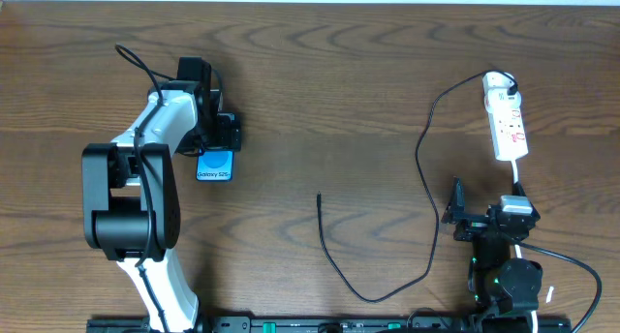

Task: Plug charger to phone and switch on socket
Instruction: 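Close the left gripper on the phone's sides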

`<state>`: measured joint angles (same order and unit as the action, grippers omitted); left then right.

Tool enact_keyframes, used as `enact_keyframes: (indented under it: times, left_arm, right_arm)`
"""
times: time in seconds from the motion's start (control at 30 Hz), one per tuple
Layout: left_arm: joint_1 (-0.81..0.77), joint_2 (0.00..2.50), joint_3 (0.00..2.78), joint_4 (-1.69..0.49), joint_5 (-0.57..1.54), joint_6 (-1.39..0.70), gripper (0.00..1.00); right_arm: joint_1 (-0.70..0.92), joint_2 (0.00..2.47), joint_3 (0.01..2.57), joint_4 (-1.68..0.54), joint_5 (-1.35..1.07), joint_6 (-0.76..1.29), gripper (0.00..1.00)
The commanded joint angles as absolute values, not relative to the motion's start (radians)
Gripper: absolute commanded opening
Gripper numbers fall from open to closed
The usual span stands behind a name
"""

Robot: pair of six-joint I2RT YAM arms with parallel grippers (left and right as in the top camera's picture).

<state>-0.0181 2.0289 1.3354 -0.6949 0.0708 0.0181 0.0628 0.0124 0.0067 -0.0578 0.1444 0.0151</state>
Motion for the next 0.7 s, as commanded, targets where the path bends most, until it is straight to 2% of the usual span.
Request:
enact_keyframes:
  times: [0.0,0.27,0.47,0.67]
  left_arm:
    - [-0.017,2.097,1.28,-0.693,0.097,0.002,0.95]
    - [-0.017,2.096,1.28,-0.693,0.097,0.002,0.94]
    - [-0.017,2.097,1.28,-0.686,0.097,0.002,0.77]
    - [-0.017,2.096,1.28,-0.686,0.097,0.002,0.72]
  right_arm:
    - [0.06,0.005,0.006,-0.062,0.151,0.026,0.99]
    - [0.06,0.005,0.006,-0.062,0.151,0.026,0.99]
    - [0.06,0.005,0.006,-0.062,0.15,0.025,0.99]
    - [0.06,0.005,0.006,-0.062,0.151,0.026,0.99]
